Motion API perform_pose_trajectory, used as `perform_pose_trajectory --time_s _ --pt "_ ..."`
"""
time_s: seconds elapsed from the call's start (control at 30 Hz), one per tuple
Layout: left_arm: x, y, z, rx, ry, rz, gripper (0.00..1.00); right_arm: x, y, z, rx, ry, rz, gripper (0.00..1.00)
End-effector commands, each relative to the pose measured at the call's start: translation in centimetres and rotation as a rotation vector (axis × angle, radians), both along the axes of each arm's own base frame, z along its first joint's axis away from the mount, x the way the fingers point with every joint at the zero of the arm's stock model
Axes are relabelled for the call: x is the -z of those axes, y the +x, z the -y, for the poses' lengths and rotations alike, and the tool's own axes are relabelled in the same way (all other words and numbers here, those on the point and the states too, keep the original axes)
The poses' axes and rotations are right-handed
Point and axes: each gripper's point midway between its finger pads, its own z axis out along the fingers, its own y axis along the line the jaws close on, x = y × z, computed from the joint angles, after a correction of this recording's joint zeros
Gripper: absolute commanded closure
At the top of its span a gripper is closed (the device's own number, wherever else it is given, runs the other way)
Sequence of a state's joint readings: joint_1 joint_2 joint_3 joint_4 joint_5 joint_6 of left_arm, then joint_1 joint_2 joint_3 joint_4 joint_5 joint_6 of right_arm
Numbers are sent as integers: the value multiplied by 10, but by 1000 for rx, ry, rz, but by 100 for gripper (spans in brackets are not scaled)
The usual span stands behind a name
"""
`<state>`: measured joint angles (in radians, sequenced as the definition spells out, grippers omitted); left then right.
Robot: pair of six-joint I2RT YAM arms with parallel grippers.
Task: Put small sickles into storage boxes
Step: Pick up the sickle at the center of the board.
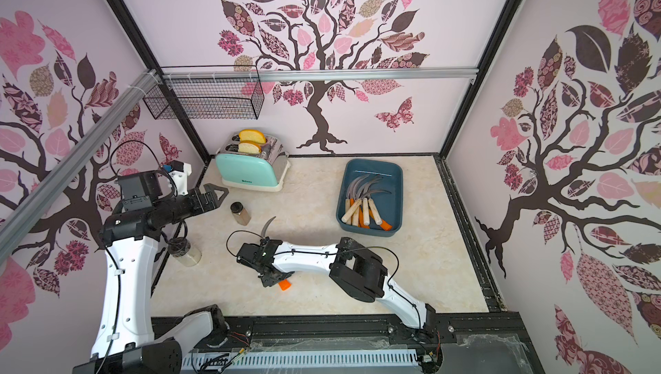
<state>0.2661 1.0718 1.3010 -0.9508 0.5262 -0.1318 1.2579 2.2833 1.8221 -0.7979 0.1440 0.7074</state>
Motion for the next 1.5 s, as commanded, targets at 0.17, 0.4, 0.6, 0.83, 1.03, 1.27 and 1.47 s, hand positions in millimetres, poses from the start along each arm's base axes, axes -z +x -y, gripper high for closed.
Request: perform_pose_trajectory --time_s 0.17,0.4,0.6,0.83,1.03,1.27,1.47 --pt "-2 5 0 3 -8 23 3 9 -8 12 -31 -55 -16 69" --pt "-2 6 -1 -1 -11 27 3 5 -5 12 -45 -57 9 75" --pt "-7 7 0 7 -7 52 3 -8 1 12 -51 -37 41 77" --pt "-13 10 1 22 -3 75 4 -39 8 12 -42 36 63 78" --pt "-8 12 2 37 8 83 5 -71 15 15 -41 94 90 78" --pt "0 18 0 23 6 64 5 -110 30 33 -16 196 95 78" --pt "5 21 12 22 142 88 5 -155 57 67 31 262 153 78"
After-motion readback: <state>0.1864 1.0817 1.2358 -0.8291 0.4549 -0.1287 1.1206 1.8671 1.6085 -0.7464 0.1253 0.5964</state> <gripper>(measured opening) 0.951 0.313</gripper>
